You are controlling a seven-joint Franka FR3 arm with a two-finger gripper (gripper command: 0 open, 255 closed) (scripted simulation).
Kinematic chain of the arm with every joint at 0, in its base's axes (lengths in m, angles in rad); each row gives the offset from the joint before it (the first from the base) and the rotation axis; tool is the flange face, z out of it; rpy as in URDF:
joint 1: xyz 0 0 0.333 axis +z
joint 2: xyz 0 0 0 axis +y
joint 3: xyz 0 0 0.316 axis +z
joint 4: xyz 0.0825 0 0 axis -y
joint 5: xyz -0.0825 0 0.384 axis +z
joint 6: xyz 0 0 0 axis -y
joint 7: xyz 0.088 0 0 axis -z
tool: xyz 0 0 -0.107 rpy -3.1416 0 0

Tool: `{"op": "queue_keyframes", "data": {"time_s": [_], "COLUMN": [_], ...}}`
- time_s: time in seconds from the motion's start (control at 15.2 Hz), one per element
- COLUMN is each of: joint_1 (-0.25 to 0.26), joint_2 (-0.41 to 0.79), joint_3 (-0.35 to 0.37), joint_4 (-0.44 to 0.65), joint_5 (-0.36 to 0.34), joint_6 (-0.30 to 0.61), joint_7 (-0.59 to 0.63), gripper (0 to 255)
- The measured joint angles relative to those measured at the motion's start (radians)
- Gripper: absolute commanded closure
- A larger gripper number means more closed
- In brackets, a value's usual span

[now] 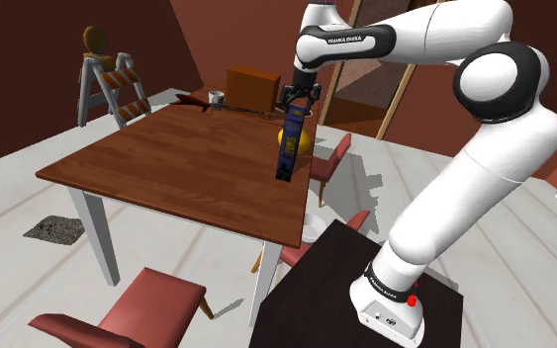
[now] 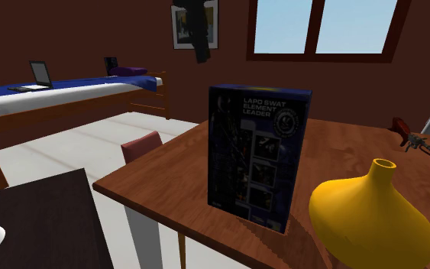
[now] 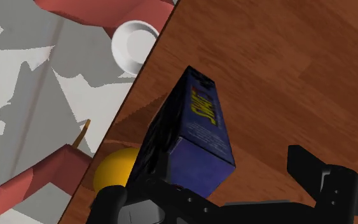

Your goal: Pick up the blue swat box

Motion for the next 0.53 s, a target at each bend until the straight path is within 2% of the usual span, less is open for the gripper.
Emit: {"op": "queue_keyframes", "data": {"time_s": [0.53], "joint_1": [-0.061], "joint_2": [0.241], "joint_3": [-0.062], "joint_4": [0.24], "joint_5": [0.043], "joint_6": [0.034], "joint_7": [0.015], "gripper": [0]}}
